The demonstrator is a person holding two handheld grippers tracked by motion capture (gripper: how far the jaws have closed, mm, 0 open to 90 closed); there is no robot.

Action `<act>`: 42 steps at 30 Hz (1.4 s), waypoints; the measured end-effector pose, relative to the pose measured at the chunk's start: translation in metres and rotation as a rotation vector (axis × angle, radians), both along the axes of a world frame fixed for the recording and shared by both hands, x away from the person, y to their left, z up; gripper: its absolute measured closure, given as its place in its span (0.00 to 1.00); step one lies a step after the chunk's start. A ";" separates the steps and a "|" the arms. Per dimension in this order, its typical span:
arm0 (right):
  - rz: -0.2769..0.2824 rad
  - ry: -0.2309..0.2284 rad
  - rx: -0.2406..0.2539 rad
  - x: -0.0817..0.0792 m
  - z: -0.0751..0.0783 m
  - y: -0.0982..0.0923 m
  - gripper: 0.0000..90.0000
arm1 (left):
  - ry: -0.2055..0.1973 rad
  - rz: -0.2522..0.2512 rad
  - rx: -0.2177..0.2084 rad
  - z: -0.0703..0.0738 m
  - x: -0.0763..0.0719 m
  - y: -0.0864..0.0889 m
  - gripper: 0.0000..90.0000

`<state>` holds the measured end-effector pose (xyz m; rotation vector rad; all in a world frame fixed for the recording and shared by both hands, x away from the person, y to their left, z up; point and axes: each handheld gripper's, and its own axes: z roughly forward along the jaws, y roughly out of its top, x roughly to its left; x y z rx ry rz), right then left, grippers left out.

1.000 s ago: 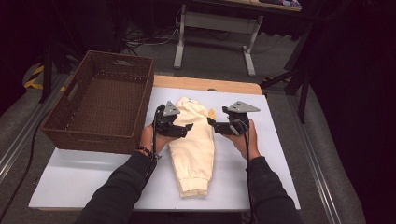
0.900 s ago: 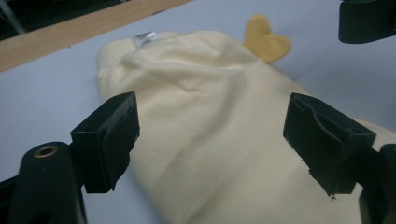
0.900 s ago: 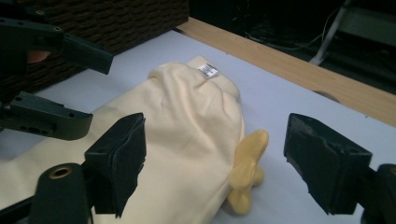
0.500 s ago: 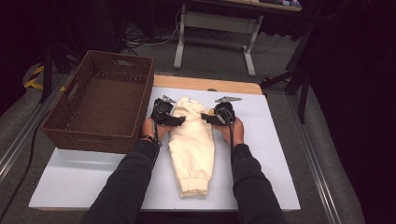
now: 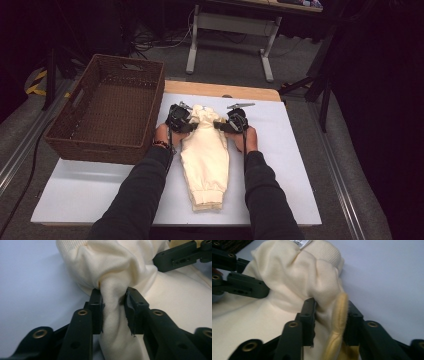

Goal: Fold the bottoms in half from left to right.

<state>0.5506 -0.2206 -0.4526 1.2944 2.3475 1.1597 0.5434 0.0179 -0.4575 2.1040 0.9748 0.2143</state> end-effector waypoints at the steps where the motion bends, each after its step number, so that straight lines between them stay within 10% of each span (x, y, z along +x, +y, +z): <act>1: 0.004 0.013 0.013 0.000 0.000 0.000 0.84 | -0.006 -0.003 0.004 0.000 0.000 -0.001 0.83; 13: -0.025 0.006 -0.046 -0.008 0.009 -0.005 0.92 | -0.072 -0.028 0.058 0.010 -0.001 -0.014 0.88; 29: -0.073 -0.174 -0.074 -0.021 0.036 -0.012 0.92 | -0.207 -0.016 0.084 0.040 -0.002 -0.027 0.89; 42: -0.061 -0.243 -0.089 -0.027 0.048 -0.010 0.92 | -0.239 -0.013 0.058 0.050 -0.006 -0.022 0.89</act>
